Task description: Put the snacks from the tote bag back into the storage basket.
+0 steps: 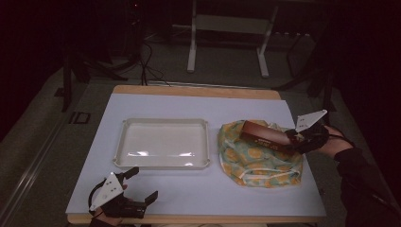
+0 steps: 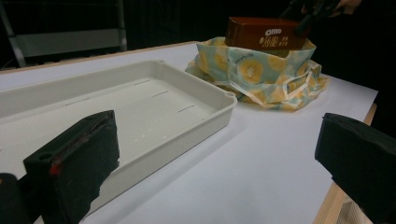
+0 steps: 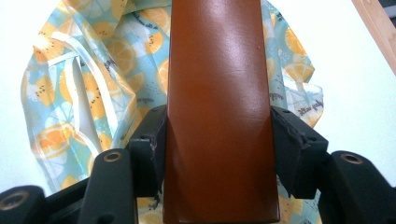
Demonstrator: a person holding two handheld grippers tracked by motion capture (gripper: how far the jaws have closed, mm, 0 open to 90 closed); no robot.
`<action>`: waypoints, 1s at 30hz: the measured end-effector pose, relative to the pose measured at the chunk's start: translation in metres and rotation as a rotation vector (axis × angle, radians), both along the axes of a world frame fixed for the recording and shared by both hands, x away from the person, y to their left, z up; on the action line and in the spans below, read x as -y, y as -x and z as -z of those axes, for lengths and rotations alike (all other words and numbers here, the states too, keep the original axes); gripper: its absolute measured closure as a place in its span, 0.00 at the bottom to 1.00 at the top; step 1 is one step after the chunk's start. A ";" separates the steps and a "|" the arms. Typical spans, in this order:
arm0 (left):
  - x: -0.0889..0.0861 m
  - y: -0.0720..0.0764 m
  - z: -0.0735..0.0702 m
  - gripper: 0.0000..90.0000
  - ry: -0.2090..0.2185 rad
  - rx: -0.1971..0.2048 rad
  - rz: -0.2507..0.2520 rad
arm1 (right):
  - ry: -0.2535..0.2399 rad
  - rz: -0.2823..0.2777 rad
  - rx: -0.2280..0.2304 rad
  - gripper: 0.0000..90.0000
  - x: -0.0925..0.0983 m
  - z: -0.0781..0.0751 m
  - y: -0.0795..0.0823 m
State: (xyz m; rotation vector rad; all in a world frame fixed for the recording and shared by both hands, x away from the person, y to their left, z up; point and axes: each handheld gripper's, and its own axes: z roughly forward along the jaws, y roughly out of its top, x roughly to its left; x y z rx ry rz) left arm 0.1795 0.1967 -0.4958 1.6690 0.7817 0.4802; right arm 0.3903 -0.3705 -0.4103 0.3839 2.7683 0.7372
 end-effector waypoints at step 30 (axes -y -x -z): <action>-0.002 0.004 0.001 0.00 -0.010 0.006 0.001 | 0.010 -0.062 0.074 0.47 -0.027 -0.049 -0.007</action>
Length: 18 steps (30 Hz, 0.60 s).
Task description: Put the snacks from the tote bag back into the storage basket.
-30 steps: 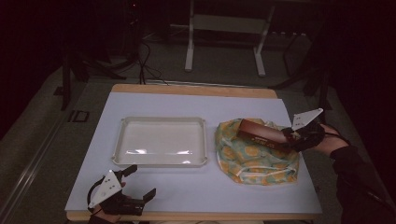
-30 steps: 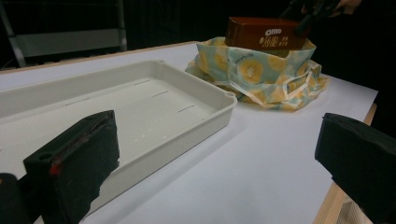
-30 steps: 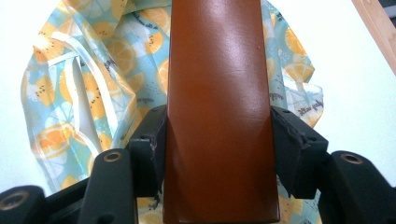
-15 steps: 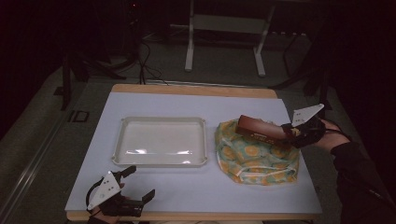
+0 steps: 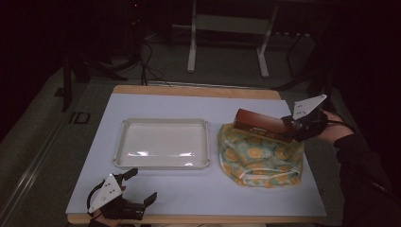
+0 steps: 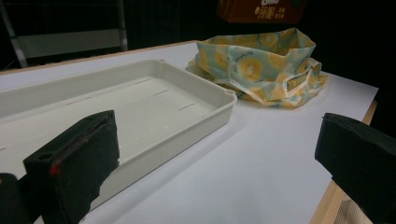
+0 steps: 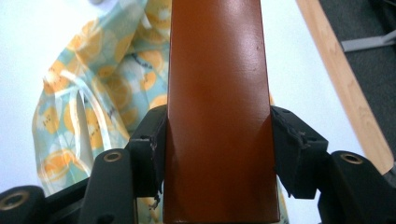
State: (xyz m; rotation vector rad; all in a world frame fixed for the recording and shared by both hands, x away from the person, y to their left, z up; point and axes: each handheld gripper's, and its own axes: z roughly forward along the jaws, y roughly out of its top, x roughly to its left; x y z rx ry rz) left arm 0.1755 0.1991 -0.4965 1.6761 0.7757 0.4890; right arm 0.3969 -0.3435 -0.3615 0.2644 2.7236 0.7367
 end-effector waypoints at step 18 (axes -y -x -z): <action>0.000 0.001 0.000 0.00 0.012 0.001 0.006 | 0.026 -0.096 0.038 0.47 -0.050 -0.030 -0.007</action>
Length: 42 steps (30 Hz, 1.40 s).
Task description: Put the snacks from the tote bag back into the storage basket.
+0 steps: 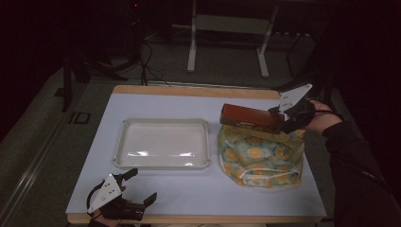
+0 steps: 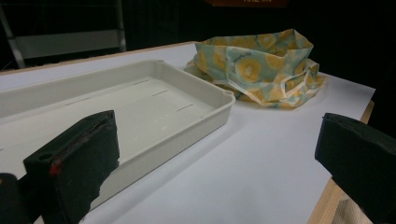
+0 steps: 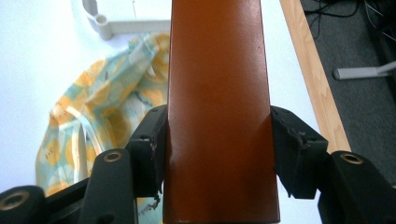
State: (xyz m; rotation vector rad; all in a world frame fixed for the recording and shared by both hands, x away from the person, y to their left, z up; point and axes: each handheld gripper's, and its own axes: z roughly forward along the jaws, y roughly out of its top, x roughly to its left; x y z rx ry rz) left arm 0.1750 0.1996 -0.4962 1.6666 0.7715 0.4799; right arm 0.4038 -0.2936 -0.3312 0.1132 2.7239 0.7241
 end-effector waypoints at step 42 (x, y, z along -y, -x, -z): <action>-0.002 0.008 -0.001 0.00 -0.001 0.016 0.010 | 0.024 -0.227 0.000 0.47 -0.121 0.001 -0.004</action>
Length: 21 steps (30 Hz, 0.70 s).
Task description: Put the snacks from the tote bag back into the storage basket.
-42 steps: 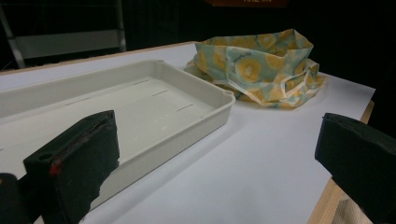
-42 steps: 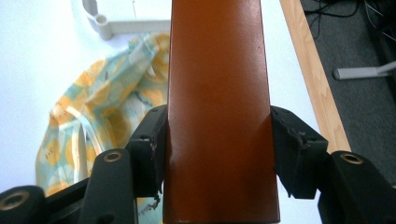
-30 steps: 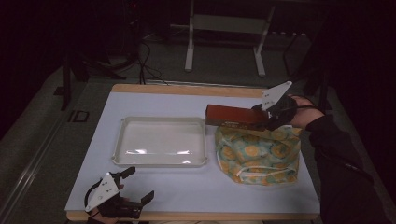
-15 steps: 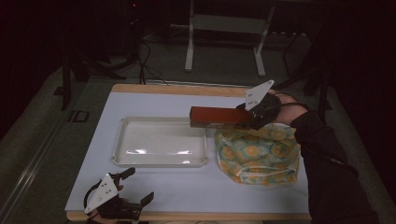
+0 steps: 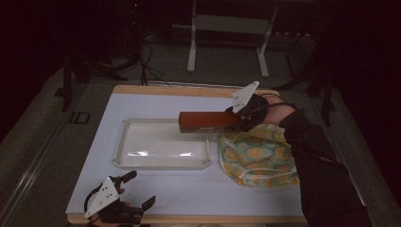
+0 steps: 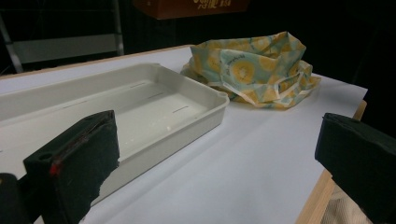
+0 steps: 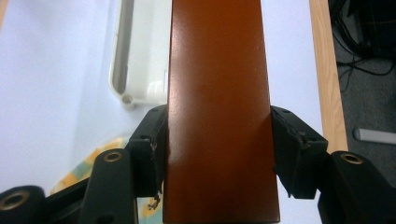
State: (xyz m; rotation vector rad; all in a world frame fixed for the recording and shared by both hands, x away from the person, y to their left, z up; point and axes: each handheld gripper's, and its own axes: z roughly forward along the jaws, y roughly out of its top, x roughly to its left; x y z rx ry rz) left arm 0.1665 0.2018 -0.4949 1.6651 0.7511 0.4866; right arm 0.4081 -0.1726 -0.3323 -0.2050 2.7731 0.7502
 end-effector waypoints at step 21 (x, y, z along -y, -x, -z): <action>-0.001 0.003 -0.001 0.00 0.012 0.013 0.003 | -0.037 -0.118 -0.002 0.47 -0.066 0.013 0.002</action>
